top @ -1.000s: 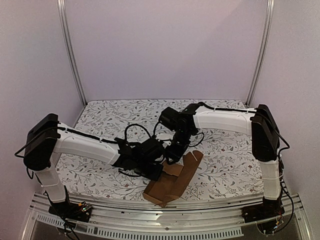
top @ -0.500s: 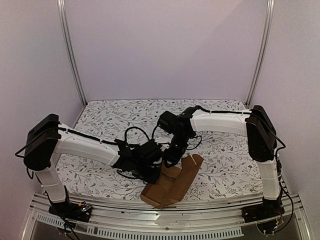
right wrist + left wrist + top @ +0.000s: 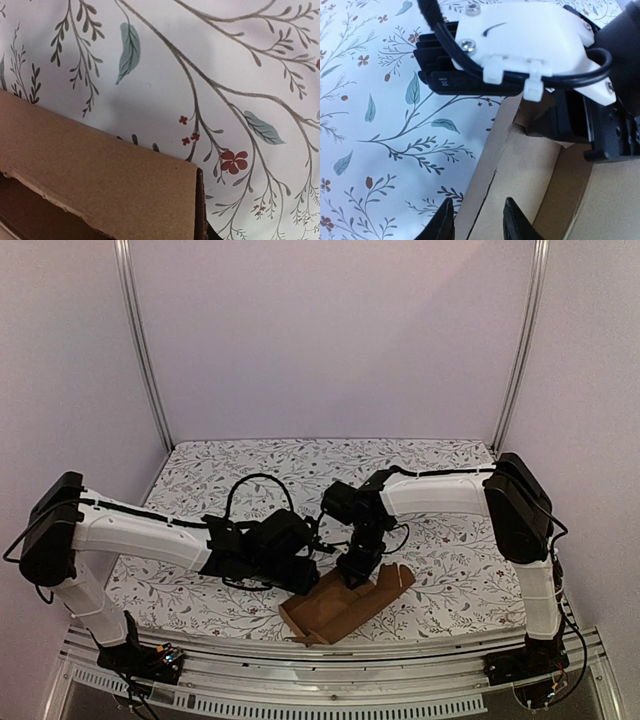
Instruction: Fold the paper box
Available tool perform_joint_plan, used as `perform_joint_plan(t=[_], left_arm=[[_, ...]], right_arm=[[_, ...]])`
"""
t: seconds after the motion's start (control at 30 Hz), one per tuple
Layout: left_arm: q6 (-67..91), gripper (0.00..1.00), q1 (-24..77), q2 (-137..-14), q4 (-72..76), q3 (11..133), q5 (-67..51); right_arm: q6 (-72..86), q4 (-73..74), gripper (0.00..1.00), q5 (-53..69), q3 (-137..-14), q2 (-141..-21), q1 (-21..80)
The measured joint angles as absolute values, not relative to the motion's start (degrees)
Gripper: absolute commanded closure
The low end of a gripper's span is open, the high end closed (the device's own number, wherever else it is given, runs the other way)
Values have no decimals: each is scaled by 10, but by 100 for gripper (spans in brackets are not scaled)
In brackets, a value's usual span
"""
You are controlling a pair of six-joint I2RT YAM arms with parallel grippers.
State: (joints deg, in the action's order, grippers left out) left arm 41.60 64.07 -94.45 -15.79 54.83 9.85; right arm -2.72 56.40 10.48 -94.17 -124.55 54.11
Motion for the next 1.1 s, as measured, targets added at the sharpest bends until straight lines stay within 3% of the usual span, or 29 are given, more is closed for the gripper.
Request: perform_joint_plan(t=[0.1,0.13,0.37,0.83,1.1], left_arm=[[420,67,641,-941,-150,541,98],[422,67,641,-941,-149,537,98],[432,59,641,-931,-151,516,99],[442,55,641,-814,-181,464,165],[443,54,641,-787,-190,444,190]], right_arm=[[-20,561,99,97,-940,-1245,541],[-19,561,100,95,-939,-1245,542],[-3,543,100,44,-919,-1229,557],[2,522,100,-62,-901,-1195,592],[-16,516,89,-72,-916,-1198,593]])
